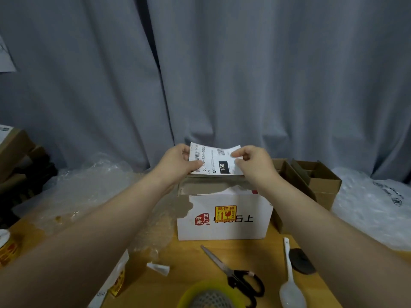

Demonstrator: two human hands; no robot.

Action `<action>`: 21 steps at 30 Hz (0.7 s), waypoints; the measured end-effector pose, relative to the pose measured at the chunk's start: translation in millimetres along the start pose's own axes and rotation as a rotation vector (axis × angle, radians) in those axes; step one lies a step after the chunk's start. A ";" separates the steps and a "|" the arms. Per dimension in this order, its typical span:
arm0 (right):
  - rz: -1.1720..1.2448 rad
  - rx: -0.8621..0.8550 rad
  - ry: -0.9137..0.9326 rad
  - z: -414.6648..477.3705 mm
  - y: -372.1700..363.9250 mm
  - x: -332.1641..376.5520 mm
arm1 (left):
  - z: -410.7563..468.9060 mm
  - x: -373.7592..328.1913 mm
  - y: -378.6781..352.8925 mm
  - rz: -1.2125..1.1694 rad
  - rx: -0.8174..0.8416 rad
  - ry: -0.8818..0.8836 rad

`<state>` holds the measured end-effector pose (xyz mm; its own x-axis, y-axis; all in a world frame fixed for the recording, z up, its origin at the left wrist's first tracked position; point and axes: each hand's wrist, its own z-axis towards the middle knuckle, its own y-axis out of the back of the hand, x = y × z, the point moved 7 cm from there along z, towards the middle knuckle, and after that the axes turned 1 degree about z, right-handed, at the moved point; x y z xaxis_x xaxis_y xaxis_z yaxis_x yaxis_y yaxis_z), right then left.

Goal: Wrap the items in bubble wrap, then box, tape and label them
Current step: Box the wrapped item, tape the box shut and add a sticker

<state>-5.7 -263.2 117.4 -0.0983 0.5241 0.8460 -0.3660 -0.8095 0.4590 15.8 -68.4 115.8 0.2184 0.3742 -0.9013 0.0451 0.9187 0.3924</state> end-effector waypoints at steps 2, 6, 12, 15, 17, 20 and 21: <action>-0.040 0.028 -0.033 4.7 -5.7 -11.1 | 7.2 10.4 -6.4 0.103 -0.023 0.037; -0.115 0.057 -0.033 9.9 -14.2 -26.6 | 15.0 16.6 -16.8 0.453 -0.047 0.010; -0.306 0.057 0.030 15.5 -17.2 -33.6 | 22.5 15.6 -26.7 0.717 0.022 0.015; -0.341 0.057 0.042 15.6 -17.5 -31.9 | 22.2 17.4 -26.9 0.742 0.048 0.044; -0.346 0.041 0.030 15.4 -16.7 -31.4 | 24.3 17.8 -26.8 0.742 0.049 0.059; -0.381 0.015 0.030 14.0 -14.6 -29.7 | 27.6 15.7 -29.9 0.762 0.076 0.053; -0.389 0.008 0.036 13.6 -13.7 -29.3 | 28.1 14.9 -31.3 0.771 0.087 0.049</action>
<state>14.8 -271.1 90.0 0.0137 0.8013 0.5981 -0.3753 -0.5503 0.7459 45.0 -95.2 95.3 0.1755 0.9105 -0.3745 -0.0255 0.3845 0.9228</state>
